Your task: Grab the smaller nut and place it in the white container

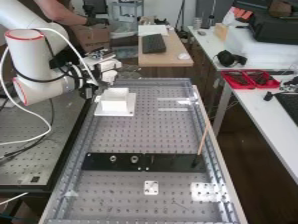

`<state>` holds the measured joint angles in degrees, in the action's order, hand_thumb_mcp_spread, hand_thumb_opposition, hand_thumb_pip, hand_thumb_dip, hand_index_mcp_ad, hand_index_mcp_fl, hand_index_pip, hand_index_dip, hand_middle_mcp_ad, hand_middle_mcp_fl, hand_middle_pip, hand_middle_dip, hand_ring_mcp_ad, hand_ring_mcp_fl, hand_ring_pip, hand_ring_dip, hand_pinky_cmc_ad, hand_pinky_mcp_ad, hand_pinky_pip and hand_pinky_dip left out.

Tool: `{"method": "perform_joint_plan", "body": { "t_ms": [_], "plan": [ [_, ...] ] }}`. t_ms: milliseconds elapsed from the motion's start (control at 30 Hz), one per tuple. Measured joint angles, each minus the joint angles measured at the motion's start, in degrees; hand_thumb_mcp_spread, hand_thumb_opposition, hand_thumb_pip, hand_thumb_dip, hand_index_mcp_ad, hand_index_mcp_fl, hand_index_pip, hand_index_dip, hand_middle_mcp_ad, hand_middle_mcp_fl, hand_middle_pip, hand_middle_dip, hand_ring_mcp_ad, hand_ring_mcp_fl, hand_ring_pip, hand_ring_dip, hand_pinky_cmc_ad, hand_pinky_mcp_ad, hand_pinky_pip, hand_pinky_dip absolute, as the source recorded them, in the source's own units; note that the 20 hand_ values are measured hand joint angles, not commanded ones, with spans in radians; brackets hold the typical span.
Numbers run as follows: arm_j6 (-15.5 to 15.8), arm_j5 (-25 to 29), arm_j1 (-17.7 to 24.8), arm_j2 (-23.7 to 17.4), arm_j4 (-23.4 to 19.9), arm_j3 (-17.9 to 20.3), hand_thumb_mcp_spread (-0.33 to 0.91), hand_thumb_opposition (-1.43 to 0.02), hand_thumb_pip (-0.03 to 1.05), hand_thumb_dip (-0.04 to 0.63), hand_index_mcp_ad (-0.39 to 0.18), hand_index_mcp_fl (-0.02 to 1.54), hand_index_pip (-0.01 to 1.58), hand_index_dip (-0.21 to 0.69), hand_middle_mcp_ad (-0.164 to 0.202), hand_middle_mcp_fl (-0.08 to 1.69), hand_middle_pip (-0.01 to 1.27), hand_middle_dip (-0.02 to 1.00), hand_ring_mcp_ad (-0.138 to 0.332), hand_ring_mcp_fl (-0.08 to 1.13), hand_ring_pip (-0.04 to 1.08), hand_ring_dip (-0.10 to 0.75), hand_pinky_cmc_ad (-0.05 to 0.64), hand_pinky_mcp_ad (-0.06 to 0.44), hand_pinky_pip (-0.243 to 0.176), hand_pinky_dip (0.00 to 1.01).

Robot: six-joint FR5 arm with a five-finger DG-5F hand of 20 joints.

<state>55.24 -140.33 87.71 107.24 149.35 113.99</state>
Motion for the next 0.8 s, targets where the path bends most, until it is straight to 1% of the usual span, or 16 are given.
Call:
{"method": "perform_joint_plan", "body": {
  "t_ms": [33,133,300,433,467,700,733,800],
  "plan": [
    [-0.35,0.67,0.42,0.36,-0.47,0.02,0.45,-0.99,0.66,0.218,-0.154,0.4,1.54,0.253,0.066,0.12,0.13,0.24,0.094,0.02,0.1,0.138,0.325,0.279,0.033,0.18],
    [-1.01,1.94,1.16,1.1,-1.35,0.05,0.46,-0.99,0.66,0.218,-0.154,0.4,1.54,0.253,0.072,0.12,0.14,0.24,0.093,0.02,0.1,0.138,0.325,0.279,0.033,0.18],
    [-1.9,3.12,2.08,1.94,-2.22,0.12,0.46,-0.99,0.66,0.218,-0.154,0.4,1.54,0.257,0.066,0.12,0.14,0.24,0.093,0.02,0.1,0.138,0.325,0.278,0.033,0.18],
    [-2.86,3.82,2.51,2.41,-2.91,0.25,0.46,-0.99,0.66,0.218,-0.152,0.4,1.54,0.257,0.066,0.12,0.14,0.24,0.093,0.02,0.1,0.138,0.325,0.278,0.033,0.18],
    [-2.93,3.93,2.54,2.5,-2.96,0.25,0.46,-0.99,0.66,0.218,-0.152,0.4,1.54,0.253,0.072,0.12,0.14,0.24,0.096,0.02,0.1,0.138,0.325,0.278,0.033,0.18],
    [-2.68,4.23,2.33,2.98,-1.32,-0.13,0.46,-0.99,0.66,0.218,-0.152,0.4,1.52,0.257,0.073,0.12,0.13,0.24,0.094,0.02,0.1,0.138,0.325,0.278,0.033,0.18],
    [-2.41,4.26,2.25,2.98,-0.61,-0.3,0.46,-0.99,0.66,0.222,-0.154,0.37,1.52,0.257,0.07,0.12,0.13,0.24,0.094,0.02,0.1,0.138,0.325,0.278,0.033,0.18],
    [-2.15,4.27,2.06,2.97,0.24,-0.55,0.46,-0.95,0.66,0.225,-0.176,0.3,1.47,0.257,0.07,0.12,0.13,0.24,0.094,0.02,0.1,0.138,0.325,0.278,0.033,0.18]
  ]
}}
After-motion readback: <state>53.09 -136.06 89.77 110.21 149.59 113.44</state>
